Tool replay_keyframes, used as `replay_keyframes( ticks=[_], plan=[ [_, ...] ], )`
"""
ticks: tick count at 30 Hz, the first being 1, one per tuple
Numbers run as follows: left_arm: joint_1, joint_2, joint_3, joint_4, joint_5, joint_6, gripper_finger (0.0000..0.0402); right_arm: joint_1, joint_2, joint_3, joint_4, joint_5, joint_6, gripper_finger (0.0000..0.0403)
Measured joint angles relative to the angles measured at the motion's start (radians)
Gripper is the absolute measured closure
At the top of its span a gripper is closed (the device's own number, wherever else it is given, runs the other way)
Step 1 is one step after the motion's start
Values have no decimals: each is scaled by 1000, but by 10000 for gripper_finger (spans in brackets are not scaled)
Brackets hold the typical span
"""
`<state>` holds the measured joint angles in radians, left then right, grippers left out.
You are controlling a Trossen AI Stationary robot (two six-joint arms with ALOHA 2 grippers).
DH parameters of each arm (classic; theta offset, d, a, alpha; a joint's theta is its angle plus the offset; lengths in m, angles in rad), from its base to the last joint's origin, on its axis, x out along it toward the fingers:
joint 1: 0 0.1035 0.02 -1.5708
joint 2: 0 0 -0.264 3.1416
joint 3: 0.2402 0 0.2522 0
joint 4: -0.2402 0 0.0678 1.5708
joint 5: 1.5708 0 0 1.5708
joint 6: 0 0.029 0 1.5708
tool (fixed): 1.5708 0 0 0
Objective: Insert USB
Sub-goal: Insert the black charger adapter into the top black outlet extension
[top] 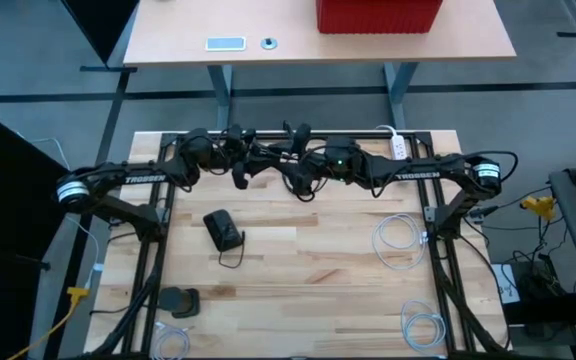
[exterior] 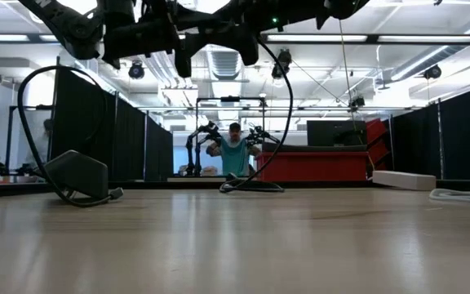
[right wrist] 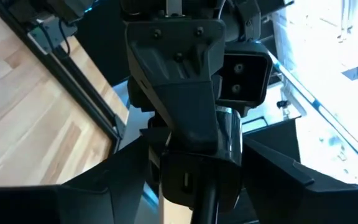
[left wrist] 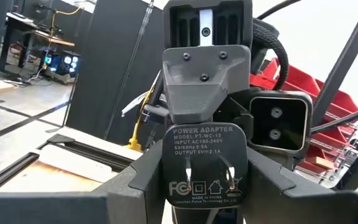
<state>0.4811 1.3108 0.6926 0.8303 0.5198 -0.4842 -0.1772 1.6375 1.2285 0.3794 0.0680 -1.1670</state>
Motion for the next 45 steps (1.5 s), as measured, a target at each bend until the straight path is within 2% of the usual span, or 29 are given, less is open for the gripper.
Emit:
replay_keyframes(
  ticks=[15, 21, 34, 36, 40, 45],
  plan=[
    [-11, -21, 0, 10, 16, -14, 260, 1, 0, -1, 74, -94, -13, 203],
    [-16, -21, 0, 8, 24, -6, 260, 1, 0, -1, 84, -96, 46, 259],
    [-16, -32, 0, -25, 67, 34, 259, 2, -5, 2, 48, -77, 58, 257],
    [-16, -41, 0, -53, 82, 47, 243, 3, -12, 2, 27, -77, 70, 257],
    [-17, -73, 0, -119, 103, 105, 176, 2, -51, 2, -43, -69, 101, 258],
    [-18, -104, 0, -208, 120, 145, 120, -2, -122, 2, -213, -45, 174, 258]
  ],
)
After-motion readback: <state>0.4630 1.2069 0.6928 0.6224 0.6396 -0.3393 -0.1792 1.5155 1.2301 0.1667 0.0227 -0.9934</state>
